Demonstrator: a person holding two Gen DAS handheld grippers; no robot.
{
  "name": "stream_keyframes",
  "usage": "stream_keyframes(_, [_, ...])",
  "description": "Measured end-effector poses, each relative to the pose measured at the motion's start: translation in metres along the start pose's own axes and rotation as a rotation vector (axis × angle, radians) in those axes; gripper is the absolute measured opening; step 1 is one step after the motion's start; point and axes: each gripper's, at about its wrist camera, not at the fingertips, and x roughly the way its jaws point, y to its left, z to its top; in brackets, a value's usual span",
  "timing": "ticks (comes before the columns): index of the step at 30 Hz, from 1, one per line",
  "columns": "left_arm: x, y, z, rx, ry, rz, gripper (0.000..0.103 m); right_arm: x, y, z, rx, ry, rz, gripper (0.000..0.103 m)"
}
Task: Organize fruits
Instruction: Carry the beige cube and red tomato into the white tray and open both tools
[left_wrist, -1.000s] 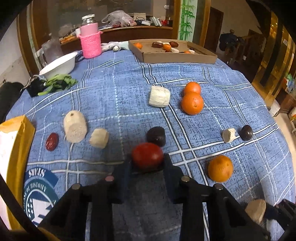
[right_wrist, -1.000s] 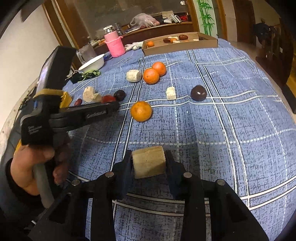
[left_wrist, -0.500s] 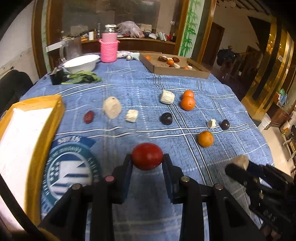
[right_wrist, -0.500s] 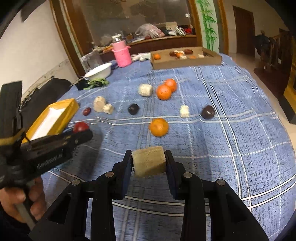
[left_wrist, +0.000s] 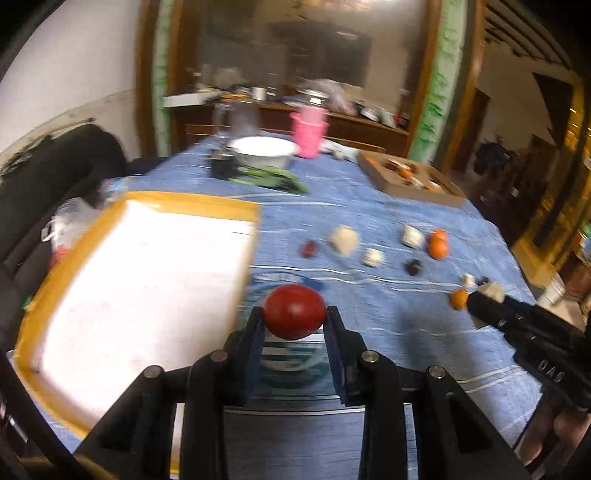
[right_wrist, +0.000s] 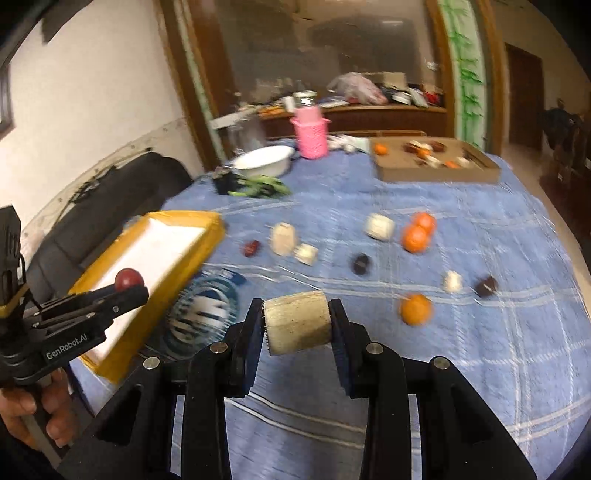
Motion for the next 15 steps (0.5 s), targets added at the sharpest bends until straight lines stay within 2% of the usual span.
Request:
stream_keyframes(10, [0.012, 0.102, -0.006, -0.153, 0.025, 0.198, 0.035, 0.062, 0.1, 0.033, -0.117, 0.018, 0.172, 0.033])
stream_keyframes(15, [0.014, 0.136, -0.014, -0.201, 0.04, 0.263, 0.035, 0.098, 0.141, 0.037, -0.165, 0.053, 0.203, 0.033])
